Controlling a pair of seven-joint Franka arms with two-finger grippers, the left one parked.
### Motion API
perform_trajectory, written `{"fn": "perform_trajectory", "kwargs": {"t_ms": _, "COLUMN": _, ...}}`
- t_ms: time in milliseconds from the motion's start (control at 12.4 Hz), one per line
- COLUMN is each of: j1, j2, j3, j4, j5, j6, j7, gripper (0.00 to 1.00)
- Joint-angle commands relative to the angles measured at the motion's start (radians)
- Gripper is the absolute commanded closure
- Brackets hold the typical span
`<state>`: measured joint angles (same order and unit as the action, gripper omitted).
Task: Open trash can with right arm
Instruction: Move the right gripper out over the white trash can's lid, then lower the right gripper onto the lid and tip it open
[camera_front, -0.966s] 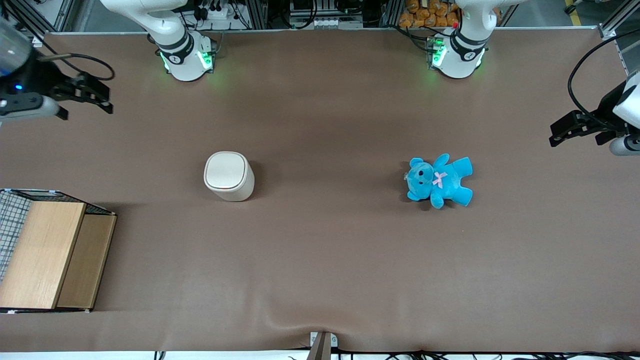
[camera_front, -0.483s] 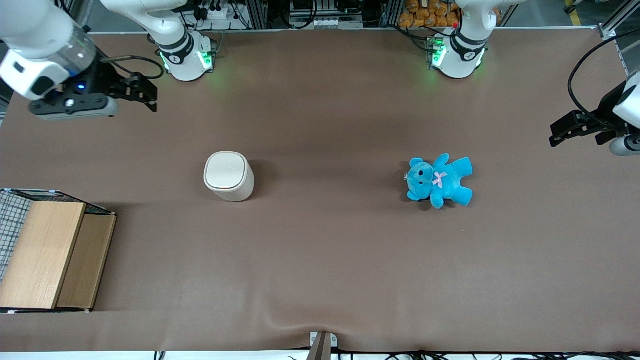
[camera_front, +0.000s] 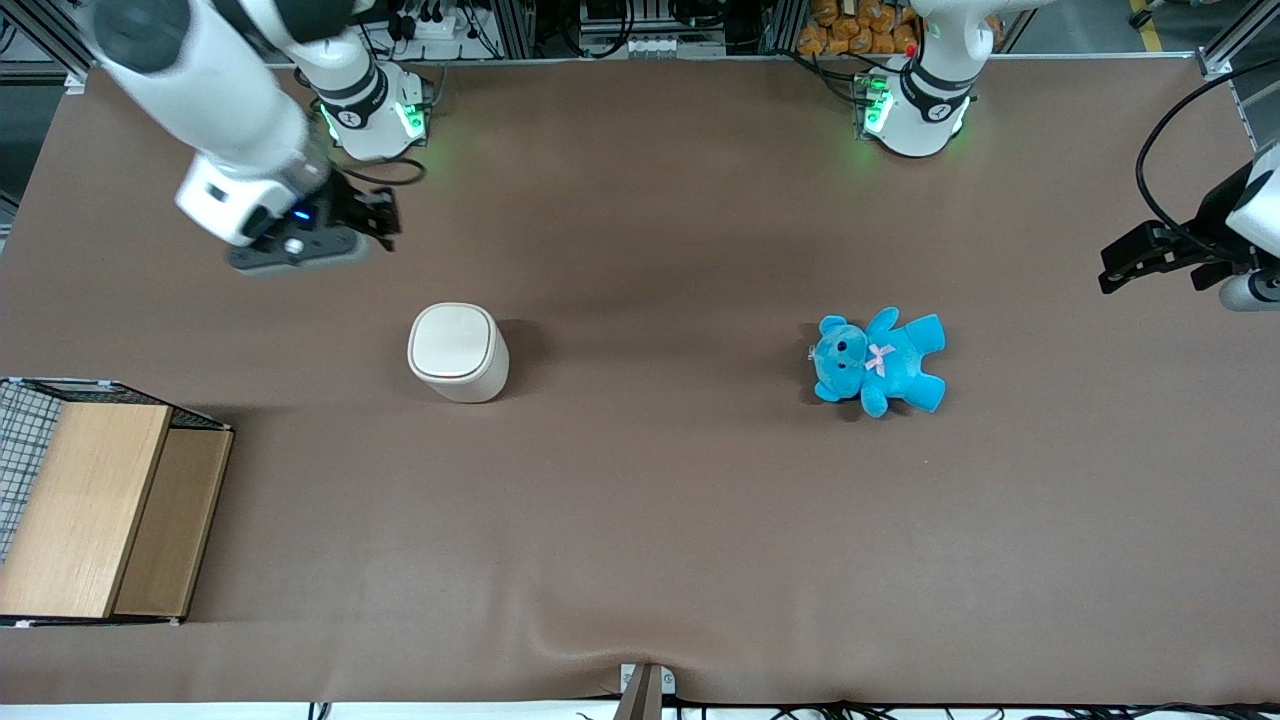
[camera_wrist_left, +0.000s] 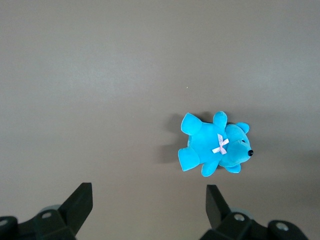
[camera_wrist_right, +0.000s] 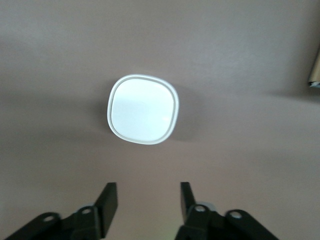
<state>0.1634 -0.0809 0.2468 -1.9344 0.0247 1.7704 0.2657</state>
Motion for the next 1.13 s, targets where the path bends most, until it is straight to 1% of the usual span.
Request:
{"fn": "perform_trajectory", "kwargs": {"t_ms": 0, "j1": -0.007, "j2": 0.022, "j3": 0.04, "j4": -0.077, "j5": -0.06, "j6": 0.09, "j7": 0.066, "gripper": 0.74}}
{"fn": "perform_trajectory", "kwargs": {"t_ms": 80, "j1": -0.007, "j2": 0.044, "j3": 0.04, "j4": -0.083, "j5": -0.08, "j6": 0.104, "j7": 0.069, "gripper": 0.77}}
{"fn": "perform_trajectory", "kwargs": {"t_ms": 241, "j1": -0.018, "j2": 0.082, "j3": 0.042, "j4": -0.087, "j5": -0.081, "j6": 0.121, "j7": 0.136, "gripper": 0.89}}
{"fn": "perform_trajectory", "kwargs": {"t_ms": 402, "j1": -0.024, "j2": 0.136, "j3": 0.042, "j4": -0.101, "j5": -0.081, "j6": 0.167, "j7": 0.145, "gripper": 0.99}}
{"fn": "perform_trajectory", "kwargs": {"t_ms": 483, "j1": -0.027, "j2": 0.153, "j3": 0.042, "j4": -0.119, "j5": -0.085, "j6": 0.199, "j7": 0.144, "gripper": 1.0}}
{"fn": "perform_trajectory", "kwargs": {"t_ms": 644, "j1": -0.028, "j2": 0.158, "j3": 0.045, "j4": -0.169, "j5": -0.129, "j6": 0.276, "j7": 0.145, "gripper": 1.0}}
{"fn": "perform_trajectory", "kwargs": {"t_ms": 805, "j1": -0.041, "j2": 0.176, "j3": 0.043, "j4": -0.182, "j5": -0.141, "j6": 0.307, "j7": 0.147, "gripper": 1.0}}
{"fn": "perform_trajectory", "kwargs": {"t_ms": 885, "j1": -0.041, "j2": 0.181, "j3": 0.045, "j4": -0.181, "j5": -0.141, "j6": 0.307, "j7": 0.174, "gripper": 1.0}}
{"fn": "perform_trajectory", "kwargs": {"t_ms": 966, "j1": -0.036, "j2": 0.194, "j3": 0.045, "j4": -0.181, "j5": -0.146, "j6": 0.305, "j7": 0.25, "gripper": 1.0}}
{"fn": "perform_trajectory", "kwargs": {"t_ms": 1046, "j1": -0.035, "j2": 0.202, "j3": 0.045, "j4": -0.179, "j5": -0.164, "j6": 0.307, "j7": 0.282, "gripper": 1.0}}
